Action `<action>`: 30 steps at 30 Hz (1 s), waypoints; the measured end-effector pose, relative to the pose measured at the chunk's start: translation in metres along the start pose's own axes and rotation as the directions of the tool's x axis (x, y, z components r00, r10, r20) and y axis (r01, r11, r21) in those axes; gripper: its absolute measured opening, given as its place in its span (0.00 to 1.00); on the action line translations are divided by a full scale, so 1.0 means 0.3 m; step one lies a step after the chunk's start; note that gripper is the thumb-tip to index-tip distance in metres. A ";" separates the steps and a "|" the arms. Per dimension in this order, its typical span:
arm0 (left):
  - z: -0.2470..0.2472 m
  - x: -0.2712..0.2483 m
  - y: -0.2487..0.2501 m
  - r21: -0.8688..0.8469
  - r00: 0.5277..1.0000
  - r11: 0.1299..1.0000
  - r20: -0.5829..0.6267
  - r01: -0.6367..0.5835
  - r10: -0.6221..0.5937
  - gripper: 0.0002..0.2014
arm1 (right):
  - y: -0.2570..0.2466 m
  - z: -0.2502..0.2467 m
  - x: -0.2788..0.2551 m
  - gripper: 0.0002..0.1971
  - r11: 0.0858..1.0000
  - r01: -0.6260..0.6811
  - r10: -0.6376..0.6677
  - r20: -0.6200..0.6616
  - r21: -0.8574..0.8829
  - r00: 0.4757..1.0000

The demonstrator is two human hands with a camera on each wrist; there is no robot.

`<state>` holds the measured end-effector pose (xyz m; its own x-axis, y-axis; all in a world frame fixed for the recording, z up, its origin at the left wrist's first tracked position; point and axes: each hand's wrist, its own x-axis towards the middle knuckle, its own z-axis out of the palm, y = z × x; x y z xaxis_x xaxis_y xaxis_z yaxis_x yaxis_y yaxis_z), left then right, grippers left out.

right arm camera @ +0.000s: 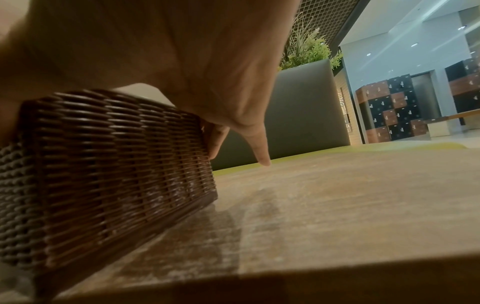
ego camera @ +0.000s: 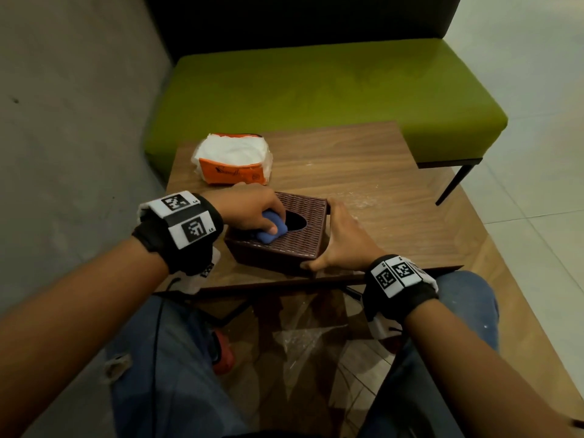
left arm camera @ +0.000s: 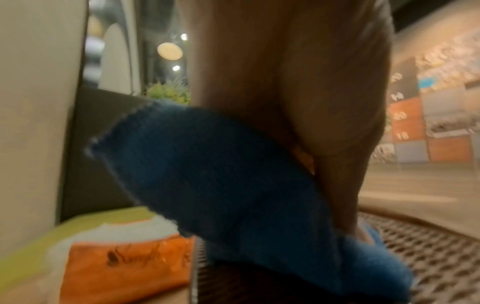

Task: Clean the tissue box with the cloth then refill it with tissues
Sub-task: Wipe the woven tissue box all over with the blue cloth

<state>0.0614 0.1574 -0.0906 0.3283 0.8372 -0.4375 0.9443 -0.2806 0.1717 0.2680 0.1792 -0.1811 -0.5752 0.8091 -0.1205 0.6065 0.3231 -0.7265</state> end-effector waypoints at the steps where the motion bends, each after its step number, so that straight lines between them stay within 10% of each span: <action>1: 0.003 0.002 0.003 0.054 1.000 0.998 -0.015 0.016 -0.015 0.11 | 0.000 -0.001 0.000 0.63 1.000 0.003 -0.003 0.005 -0.010 1.000; 7: 0.058 0.056 0.100 -0.047 0.979 0.998 -0.197 0.051 -0.060 0.07 | -0.002 0.005 -0.001 0.62 0.999 -0.002 0.001 -0.017 -0.052 1.000; 14: -0.005 -0.013 -0.002 0.092 0.997 0.996 0.075 0.021 -0.028 0.11 | -0.019 -0.042 0.023 0.61 0.997 0.009 0.001 0.140 -0.072 0.990; 18: 0.015 -0.011 0.030 -0.035 0.998 0.997 -0.011 0.063 -0.063 0.09 | -0.001 -0.092 0.049 0.56 0.999 -0.010 -0.001 0.243 0.047 0.970; 24: 0.128 -0.001 0.082 -0.355 0.943 0.917 -0.199 0.183 -0.265 0.08 | -0.068 -0.030 0.013 0.23 0.882 -0.091 0.199 -0.189 0.463 0.962; 30: 0.136 -0.007 0.089 -0.457 0.937 0.860 -0.139 0.225 -0.319 0.12 | -0.074 0.153 0.057 0.13 0.924 -0.069 0.218 -0.369 0.376 0.904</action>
<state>0.0868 0.1291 -0.1210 0.0035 0.9396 -0.3422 0.8768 0.1616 0.4529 0.2195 0.1633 -0.1982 -0.1852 0.9825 -0.0176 0.3944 0.0579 -0.9171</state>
